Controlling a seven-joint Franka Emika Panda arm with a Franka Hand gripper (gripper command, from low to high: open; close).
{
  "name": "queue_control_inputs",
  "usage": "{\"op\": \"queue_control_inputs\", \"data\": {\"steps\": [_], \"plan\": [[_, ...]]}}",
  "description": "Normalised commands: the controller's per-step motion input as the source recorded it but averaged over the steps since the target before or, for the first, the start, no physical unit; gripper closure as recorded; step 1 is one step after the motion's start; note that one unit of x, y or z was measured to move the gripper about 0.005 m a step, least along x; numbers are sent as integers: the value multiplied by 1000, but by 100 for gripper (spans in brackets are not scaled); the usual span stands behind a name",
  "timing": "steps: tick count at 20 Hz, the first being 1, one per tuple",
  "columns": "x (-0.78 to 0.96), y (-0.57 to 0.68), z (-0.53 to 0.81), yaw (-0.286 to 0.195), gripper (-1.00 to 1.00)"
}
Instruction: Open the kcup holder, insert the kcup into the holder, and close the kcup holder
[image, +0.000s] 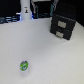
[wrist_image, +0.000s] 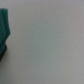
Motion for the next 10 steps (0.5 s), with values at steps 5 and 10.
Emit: {"op": "queue_control_inputs", "data": {"steps": [5,10], "plan": [[-61,813,48,-189,-100],[-35,838,6,-183,-100]]}}
